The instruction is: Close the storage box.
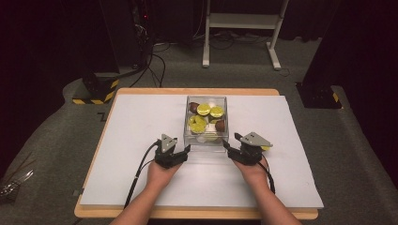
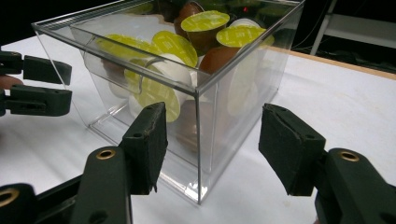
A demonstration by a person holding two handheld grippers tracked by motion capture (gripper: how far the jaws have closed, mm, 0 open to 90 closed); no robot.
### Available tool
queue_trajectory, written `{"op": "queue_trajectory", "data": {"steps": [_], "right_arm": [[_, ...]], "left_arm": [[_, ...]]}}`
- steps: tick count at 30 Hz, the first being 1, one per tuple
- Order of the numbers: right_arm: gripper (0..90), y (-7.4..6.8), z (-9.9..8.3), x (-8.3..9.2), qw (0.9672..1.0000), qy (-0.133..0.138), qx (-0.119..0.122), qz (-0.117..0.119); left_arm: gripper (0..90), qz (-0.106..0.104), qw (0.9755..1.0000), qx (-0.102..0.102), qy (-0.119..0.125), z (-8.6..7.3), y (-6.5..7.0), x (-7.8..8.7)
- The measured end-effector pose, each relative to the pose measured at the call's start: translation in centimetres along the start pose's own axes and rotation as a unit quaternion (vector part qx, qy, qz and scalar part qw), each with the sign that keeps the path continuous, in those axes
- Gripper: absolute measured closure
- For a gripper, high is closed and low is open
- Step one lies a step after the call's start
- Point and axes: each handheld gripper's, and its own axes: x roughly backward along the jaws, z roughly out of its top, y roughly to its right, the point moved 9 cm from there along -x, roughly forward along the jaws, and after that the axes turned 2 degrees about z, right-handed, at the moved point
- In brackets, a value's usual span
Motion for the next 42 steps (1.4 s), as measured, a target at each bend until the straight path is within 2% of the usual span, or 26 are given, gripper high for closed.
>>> {"op": "queue_trajectory", "data": {"steps": [6,11,14,15,20,21,23,24,25,28,29,30,31,32,34,35,36,38,41,42], "right_arm": [[42.5,0.2,-0.3,0.8,1.0,0.0,-0.002,-0.001],[43.6,0.8,-1.1,1.7,1.0,-0.006,-0.005,-0.005],[44.2,1.3,-1.9,2.5,0.9999,-0.011,-0.006,-0.01],[44.3,1.4,-2.0,2.6,0.9998,-0.011,-0.008,-0.011],[44.5,2.3,-3.0,3.9,0.9995,-0.021,-0.005,-0.022],[44.5,2.3,-3.0,3.9,0.9995,-0.021,-0.005,-0.022],[44.5,2.8,-3.7,4.7,0.9992,-0.027,-0.008,-0.027],[44.5,3.0,-4.0,5.1,0.9991,-0.029,-0.01,-0.029],[44.5,3.1,-4.3,5.3,0.999,-0.032,-0.009,-0.031],[44.2,3.6,-5.2,6.1,0.9984,-0.04,-0.01,-0.038],[44.2,3.6,-5.2,6.1,0.9984,-0.04,-0.01,-0.038],[44.1,3.9,-6.0,6.6,0.9978,-0.05,-0.013,-0.041],[44.1,3.9,-6.0,6.6,0.9978,-0.05,-0.013,-0.041],[44.0,4.2,-6.7,6.9,0.997,-0.061,-0.014,-0.046],[43.6,4.4,-7.4,7.1,0.996,-0.073,-0.017,-0.049],[43.3,4.6,-7.9,7.2,0.9953,-0.082,-0.014,-0.05],[43.2,4.6,-8.2,7.3,0.9946,-0.089,-0.015,-0.051],[42.5,4.9,-8.9,7.5,0.9925,-0.106,-0.012,-0.059],[42.1,4.9,-9.2,7.6,0.991,-0.116,-0.01,-0.065],[41.6,4.9,-9.4,7.6,0.9893,-0.127,-0.001,-0.07]], "left_arm": [[36.3,-0.003,1.0,-0.003,-0.005,0.0,-0.6,1.1],[36.5,0.002,0.9999,-0.005,-0.009,0.1,-1.9,2.4],[36.5,0.013,0.9999,-0.006,-0.009,0.0,-3.4,3.3],[36.5,0.013,0.9999,-0.006,-0.009,0.0,-3.4,3.3],[35.6,0.036,0.9991,-0.009,-0.023,-0.3,-6.5,5.0],[35.6,0.036,0.9991,-0.009,-0.023,-0.3,-6.5,5.0],[35.3,0.044,0.9981,-0.02,-0.037,-0.5,-8.0,6.0],[35.2,0.053,0.9974,-0.021,-0.044,-0.6,-9.3,6.9],[34.9,0.053,0.9974,-0.021,-0.044,-0.6,-9.3,6.9],[34.0,0.073,0.995,-0.029,-0.061,-1.0,-11.9,8.7],[33.7,0.073,0.995,-0.029,-0.061,-1.0,-11.9,8.7],[33.3,0.083,0.9937,-0.033,-0.067,-1.3,-12.9,9.5],[33.1,0.083,0.9937,-0.033,-0.067,-1.3,-12.9,9.5],[32.7,0.097,0.9919,-0.037,-0.073,-1.6,-13.8,10.1],[31.7,0.102,0.9904,-0.038,-0.085,-1.7,-14.5,10.6],[31.5,0.104,0.9907,-0.034,-0.081,-1.7,-14.6,10.6],[31.1,0.106,0.9898,-0.04,-0.086,-1.8,-14.8,10.7],[29.9,0.106,0.9907,-0.024,-0.083,-1.7,-14.8,10.6],[28.6,0.106,0.9901,-0.022,-0.089,-1.8,-15.0,10.6],[28.6,0.105,0.99,-0.023,-0.091,-1.8,-15.0,10.7]]}}
